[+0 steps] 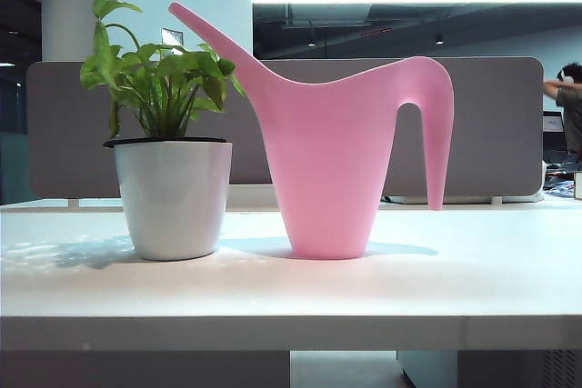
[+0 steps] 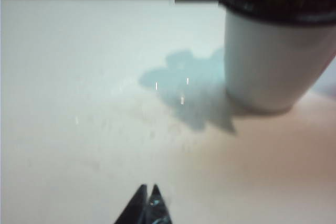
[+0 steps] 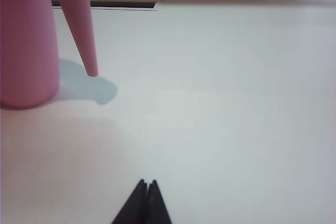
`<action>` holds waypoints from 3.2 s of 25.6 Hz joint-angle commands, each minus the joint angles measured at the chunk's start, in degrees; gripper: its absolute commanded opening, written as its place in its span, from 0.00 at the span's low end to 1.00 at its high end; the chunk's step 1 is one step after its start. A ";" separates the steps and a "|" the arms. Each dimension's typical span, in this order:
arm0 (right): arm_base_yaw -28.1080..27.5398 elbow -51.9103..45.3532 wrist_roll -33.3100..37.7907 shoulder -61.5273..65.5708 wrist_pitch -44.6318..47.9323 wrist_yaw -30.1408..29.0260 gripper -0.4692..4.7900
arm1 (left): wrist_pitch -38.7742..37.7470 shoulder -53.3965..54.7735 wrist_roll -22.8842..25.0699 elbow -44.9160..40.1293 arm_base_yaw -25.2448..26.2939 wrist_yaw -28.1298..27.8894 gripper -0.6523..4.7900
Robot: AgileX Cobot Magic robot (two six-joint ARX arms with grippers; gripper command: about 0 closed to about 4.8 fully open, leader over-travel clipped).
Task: Pick up the watering can from the table, water the potted plant, and put the can back.
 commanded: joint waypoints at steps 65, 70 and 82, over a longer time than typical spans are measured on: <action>11.10 40.37 -4.09 96.30 60.22 9.25 0.25 | -14.75 38.01 0.24 40.48 -15.91 -0.37 0.13; 10.82 41.40 -6.10 94.49 61.86 8.90 0.08 | -14.75 38.01 0.24 40.48 -15.91 -0.37 0.13; 10.78 58.25 -35.34 80.11 38.69 8.87 0.08 | -14.75 38.01 0.24 40.48 -15.91 -0.37 0.13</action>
